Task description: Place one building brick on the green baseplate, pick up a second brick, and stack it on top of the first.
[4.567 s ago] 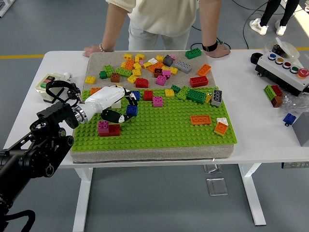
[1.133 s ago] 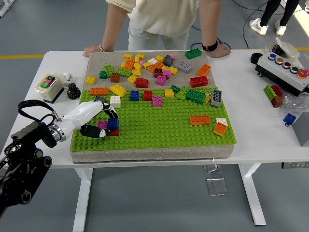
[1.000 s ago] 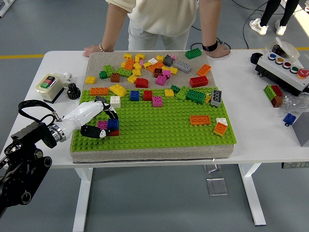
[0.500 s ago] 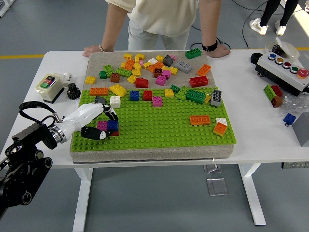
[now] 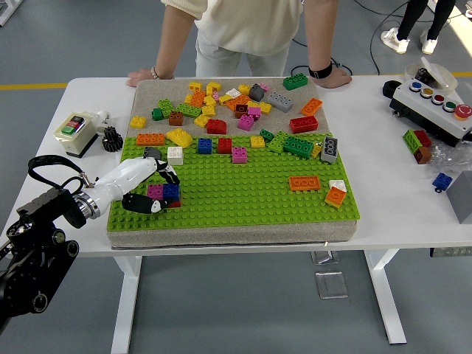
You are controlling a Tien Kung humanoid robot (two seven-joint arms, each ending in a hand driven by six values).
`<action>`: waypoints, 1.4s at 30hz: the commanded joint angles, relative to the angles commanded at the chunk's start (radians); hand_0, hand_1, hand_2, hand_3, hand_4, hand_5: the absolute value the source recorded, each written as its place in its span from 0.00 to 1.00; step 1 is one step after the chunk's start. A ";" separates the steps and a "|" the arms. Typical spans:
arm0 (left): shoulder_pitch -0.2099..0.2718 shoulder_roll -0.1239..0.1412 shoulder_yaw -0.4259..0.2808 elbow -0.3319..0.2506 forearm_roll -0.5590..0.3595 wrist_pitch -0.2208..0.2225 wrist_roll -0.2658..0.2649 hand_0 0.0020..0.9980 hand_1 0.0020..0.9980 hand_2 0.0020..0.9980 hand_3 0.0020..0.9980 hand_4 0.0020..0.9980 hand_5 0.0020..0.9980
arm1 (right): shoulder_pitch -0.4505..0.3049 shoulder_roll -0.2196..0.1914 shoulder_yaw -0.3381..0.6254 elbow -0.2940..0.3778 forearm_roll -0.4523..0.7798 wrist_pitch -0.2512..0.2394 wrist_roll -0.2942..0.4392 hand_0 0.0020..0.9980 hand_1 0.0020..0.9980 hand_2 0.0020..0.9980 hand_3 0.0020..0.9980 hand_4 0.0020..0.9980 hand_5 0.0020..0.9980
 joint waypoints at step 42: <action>0.010 0.003 -0.027 -0.042 0.000 -0.008 -0.028 0.91 0.72 0.64 0.68 0.92 0.20 | 0.000 0.000 0.005 0.000 0.003 0.006 -0.003 0.74 0.66 0.71 0.60 0.92 0.51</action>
